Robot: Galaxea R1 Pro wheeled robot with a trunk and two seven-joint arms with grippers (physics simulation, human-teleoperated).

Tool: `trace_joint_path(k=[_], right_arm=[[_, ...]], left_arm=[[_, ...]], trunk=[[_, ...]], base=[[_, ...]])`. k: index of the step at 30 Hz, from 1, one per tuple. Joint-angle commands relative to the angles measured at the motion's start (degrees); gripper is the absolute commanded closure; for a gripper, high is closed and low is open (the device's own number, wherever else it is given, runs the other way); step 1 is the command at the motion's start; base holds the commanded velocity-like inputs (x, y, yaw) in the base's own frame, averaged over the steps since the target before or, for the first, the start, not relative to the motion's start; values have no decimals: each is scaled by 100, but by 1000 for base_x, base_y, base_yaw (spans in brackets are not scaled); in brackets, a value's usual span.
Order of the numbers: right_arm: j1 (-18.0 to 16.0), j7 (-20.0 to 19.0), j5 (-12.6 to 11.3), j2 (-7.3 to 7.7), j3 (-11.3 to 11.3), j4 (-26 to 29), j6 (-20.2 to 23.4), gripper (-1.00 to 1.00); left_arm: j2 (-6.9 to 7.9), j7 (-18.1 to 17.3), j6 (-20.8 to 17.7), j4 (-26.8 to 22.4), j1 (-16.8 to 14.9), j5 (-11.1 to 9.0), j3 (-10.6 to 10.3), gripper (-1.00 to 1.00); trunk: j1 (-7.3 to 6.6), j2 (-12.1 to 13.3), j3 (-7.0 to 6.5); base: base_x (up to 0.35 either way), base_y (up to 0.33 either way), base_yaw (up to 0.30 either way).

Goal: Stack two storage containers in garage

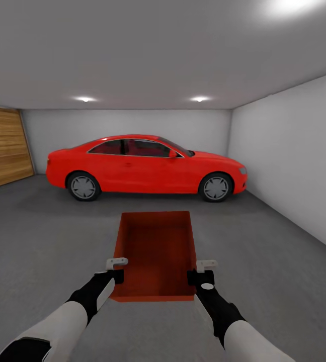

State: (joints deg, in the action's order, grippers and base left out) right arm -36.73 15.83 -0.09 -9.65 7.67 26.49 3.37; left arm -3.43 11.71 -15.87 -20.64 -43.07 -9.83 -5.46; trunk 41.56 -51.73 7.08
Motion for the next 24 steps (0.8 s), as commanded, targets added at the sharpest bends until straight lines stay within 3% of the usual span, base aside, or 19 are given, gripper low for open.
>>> trace_joint_path(k=[1, 24], right_arm=[[-1, 34, -78, 7, 51, -4, 32, 100], [-1, 34, -71, 7, 51, -4, 32, 100]], left_arm=[[308, 103, 313, -28, -9, 130, 132, 100], [308, 102, 312, -28, -9, 130, 125, 100]], trunk=[[4, -7, 9], [4, -7, 9]], base=[[322, 0, 0], [322, 0, 0]])
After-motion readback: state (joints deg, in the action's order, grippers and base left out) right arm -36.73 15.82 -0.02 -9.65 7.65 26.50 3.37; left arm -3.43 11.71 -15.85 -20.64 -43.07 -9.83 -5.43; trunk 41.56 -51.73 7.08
